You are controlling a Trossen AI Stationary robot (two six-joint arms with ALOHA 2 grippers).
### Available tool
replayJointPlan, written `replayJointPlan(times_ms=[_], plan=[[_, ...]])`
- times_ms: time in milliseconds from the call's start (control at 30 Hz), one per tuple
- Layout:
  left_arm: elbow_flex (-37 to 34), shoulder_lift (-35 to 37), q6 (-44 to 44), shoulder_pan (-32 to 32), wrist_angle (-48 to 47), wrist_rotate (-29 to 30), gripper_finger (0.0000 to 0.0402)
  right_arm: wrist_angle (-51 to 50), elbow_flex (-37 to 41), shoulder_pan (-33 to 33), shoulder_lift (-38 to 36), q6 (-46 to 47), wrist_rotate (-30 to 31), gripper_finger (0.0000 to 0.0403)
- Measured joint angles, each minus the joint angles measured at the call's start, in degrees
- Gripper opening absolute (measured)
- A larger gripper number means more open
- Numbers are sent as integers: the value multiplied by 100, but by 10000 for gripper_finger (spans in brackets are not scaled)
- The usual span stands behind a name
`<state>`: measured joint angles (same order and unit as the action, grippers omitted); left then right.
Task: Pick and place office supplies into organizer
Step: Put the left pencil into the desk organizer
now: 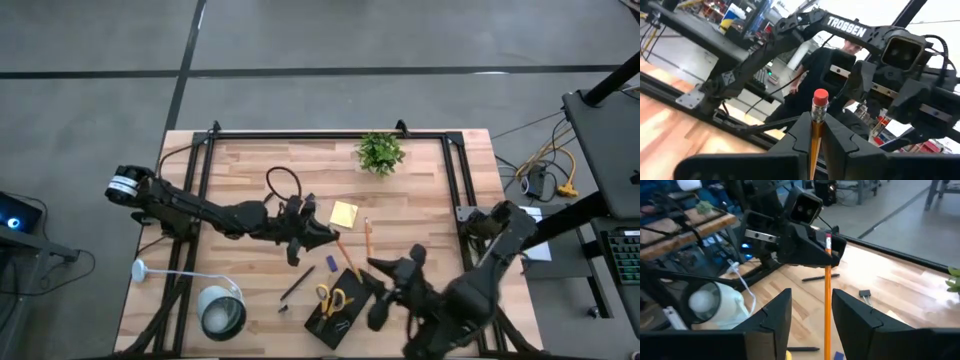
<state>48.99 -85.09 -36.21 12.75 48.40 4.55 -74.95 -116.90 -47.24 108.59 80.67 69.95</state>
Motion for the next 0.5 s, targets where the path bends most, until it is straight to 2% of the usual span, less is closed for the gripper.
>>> replayJointPlan(times_ms=[100, 167, 500], plan=[[-2, 185, -339, 23, 60, -82, 8, -187, 0, -243, -196, 18, 226, 125], [-2, 483, -159, 73, -73, -106, 8, -340, 0, -381, -385, 22, 246, 121], [24, 1702, 1208, 700, -2385, -108, 8, -1085, 7, -743, -714, 133, 226, 114]])
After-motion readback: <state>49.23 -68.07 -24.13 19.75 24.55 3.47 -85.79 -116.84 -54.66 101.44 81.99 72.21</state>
